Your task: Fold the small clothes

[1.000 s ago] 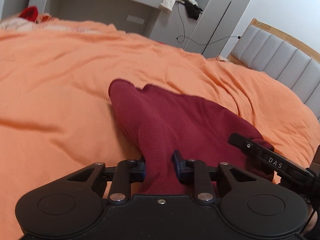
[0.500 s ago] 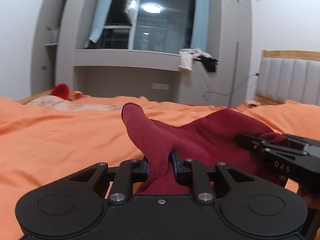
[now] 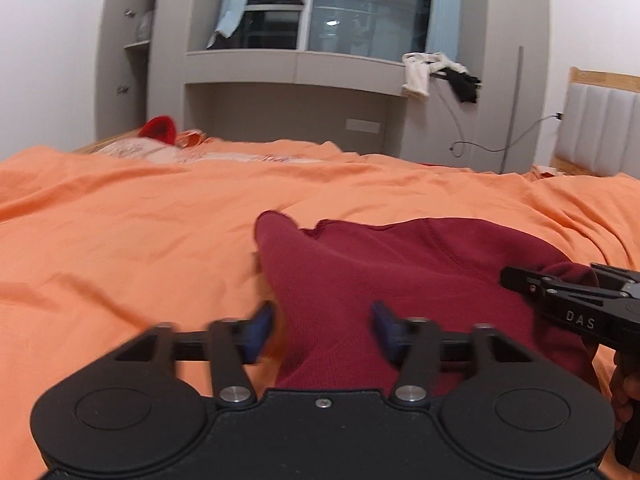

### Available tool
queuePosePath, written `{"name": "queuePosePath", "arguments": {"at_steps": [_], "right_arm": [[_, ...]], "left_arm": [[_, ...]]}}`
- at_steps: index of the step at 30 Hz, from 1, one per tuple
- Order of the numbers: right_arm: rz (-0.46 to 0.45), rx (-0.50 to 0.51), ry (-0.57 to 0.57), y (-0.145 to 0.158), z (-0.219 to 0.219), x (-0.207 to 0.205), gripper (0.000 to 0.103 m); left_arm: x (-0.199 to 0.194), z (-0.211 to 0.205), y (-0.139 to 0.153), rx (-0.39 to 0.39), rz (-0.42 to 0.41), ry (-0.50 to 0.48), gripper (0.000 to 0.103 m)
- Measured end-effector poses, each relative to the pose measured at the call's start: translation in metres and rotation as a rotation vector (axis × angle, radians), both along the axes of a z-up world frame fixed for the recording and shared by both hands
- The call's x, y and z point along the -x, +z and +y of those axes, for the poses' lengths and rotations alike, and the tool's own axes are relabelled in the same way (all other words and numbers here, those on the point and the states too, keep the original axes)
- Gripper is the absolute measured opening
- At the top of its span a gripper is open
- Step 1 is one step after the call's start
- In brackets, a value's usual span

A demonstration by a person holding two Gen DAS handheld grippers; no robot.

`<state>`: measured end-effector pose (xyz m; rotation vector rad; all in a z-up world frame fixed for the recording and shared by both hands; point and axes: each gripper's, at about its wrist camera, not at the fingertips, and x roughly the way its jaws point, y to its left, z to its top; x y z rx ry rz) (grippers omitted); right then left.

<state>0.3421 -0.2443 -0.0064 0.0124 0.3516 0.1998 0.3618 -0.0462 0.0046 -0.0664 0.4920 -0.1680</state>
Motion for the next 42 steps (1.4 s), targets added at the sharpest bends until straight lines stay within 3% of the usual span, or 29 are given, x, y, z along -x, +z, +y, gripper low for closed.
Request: {"name": "queuePosePath", "arguments": {"at_steps": [1, 6, 10, 13, 19, 29, 34, 42], "right_arm": [[0.003, -0.008, -0.002, 0.001, -0.002, 0.000, 0.052], [0.011, -0.041, -0.022, 0.000, -0.011, 0.005, 0.072], [0.007, -0.067, -0.028, 0.002, -0.018, 0.010, 0.086], [0.003, -0.080, -0.033, 0.002, -0.022, 0.015, 0.090], [-0.009, -0.102, -0.045, 0.006, -0.028, 0.026, 0.103], [-0.067, -0.108, -0.077, 0.017, -0.037, 0.064, 0.103], [-0.121, -0.071, -0.075, 0.025, -0.030, 0.091, 0.103], [-0.207, -0.075, -0.062, 0.033, -0.021, 0.147, 0.103]], "left_arm": [[0.002, 0.004, 0.000, 0.018, 0.007, 0.010, 0.081], [0.018, 0.011, 0.000, 0.110, 0.038, -0.014, 0.087], [0.031, 0.003, -0.006, 0.038, 0.009, -0.060, 0.090], [0.037, -0.005, -0.014, -0.033, -0.014, -0.063, 0.092], [0.038, -0.005, -0.016, -0.040, -0.013, -0.042, 0.096], [0.043, -0.001, -0.001, 0.000, -0.019, 0.017, 0.102], [0.061, 0.001, 0.013, 0.030, -0.070, 0.026, 0.102], [0.113, -0.004, 0.027, 0.007, -0.186, 0.033, 0.102]]}}
